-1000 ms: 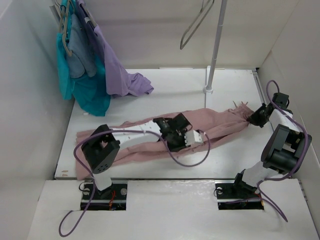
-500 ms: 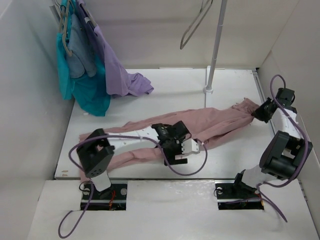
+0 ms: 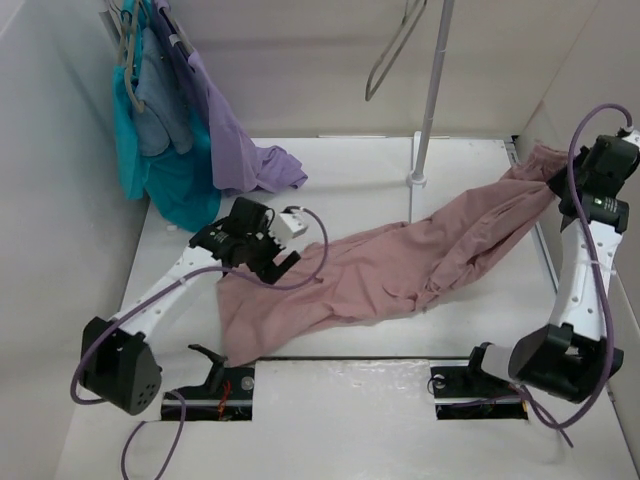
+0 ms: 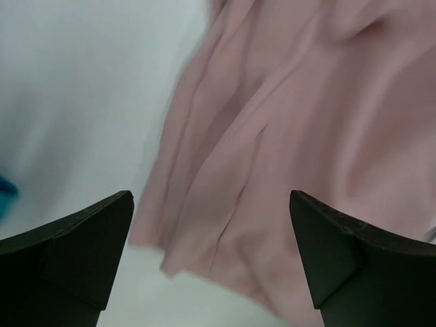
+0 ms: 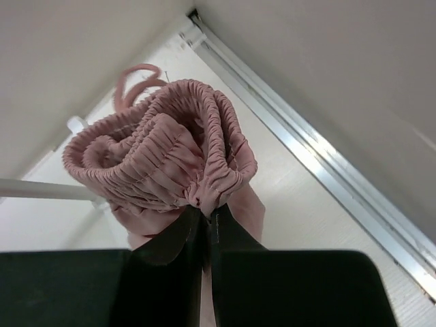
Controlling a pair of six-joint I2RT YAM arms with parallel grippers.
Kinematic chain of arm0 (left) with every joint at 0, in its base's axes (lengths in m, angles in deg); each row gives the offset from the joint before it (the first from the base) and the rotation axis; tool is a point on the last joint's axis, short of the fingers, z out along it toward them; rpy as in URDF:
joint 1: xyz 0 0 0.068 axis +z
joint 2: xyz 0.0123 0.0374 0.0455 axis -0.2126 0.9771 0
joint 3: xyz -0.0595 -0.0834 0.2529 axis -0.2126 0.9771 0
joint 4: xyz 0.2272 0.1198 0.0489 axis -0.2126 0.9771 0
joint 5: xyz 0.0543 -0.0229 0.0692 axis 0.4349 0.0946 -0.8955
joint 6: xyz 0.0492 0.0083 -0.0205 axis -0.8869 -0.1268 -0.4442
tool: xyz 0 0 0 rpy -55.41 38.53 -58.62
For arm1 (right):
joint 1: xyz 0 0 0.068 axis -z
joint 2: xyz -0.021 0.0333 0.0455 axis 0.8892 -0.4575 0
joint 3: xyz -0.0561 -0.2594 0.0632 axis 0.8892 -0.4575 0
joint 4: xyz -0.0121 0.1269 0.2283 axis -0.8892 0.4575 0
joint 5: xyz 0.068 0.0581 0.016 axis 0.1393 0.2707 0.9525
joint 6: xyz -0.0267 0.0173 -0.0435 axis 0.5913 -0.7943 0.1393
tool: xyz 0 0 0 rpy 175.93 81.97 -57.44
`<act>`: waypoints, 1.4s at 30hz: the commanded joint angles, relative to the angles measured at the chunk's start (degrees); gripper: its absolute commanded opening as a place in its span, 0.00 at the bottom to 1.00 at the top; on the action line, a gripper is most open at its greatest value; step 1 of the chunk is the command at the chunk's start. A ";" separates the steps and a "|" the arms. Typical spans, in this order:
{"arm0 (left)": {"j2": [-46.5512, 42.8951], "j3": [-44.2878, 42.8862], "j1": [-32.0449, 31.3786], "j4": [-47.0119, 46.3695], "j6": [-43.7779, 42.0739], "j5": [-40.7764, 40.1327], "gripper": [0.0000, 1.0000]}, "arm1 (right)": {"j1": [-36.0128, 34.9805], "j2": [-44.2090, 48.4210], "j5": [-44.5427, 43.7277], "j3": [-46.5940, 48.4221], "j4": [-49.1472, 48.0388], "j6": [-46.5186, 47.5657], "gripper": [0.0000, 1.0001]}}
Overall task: Place the trousers on the hanger
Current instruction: Fold the trousers at the center of the board.
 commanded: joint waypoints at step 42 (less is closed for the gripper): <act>14.06 10.12 32.52 -8.05 -0.06 3.04 0.48 | -105.85 -28.17 -38.48 14.91 -22.68 1.85 0.00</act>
